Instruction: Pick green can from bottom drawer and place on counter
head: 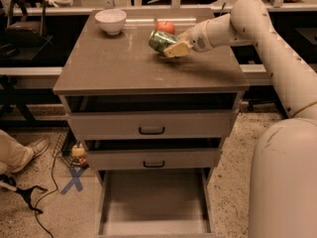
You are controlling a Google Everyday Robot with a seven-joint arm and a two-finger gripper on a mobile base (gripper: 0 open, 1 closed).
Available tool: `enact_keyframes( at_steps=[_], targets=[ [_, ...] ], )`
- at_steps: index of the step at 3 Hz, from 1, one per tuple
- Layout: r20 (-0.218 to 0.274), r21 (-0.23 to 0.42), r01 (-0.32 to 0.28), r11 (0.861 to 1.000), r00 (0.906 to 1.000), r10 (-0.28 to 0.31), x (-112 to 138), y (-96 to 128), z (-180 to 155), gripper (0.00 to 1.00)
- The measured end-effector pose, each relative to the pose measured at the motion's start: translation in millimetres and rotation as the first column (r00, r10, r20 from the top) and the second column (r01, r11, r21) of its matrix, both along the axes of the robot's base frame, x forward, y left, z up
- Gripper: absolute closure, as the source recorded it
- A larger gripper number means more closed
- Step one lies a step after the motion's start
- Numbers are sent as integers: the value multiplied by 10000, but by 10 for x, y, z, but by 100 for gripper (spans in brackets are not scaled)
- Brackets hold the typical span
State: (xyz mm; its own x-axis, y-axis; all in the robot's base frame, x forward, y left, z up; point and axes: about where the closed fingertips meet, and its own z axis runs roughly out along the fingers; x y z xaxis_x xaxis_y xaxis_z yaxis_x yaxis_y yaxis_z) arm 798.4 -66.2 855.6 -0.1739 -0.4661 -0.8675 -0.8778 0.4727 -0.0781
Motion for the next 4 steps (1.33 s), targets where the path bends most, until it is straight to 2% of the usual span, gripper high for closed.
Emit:
enact_keyframes(
  at_steps=[1, 2, 3, 4],
  targets=[
    [-147, -46, -78, 10000, 9999, 78, 12, 30, -52, 0],
    [-145, -212, 176, 9996, 9997, -179, -4, -129, -48, 0],
    [206, -483, 1426, 9886, 9897, -1417, -153, -723, 125, 0],
    [648, -480, 2449, 9684, 9682, -2417, -376, -1192, 307, 0]
  ],
)
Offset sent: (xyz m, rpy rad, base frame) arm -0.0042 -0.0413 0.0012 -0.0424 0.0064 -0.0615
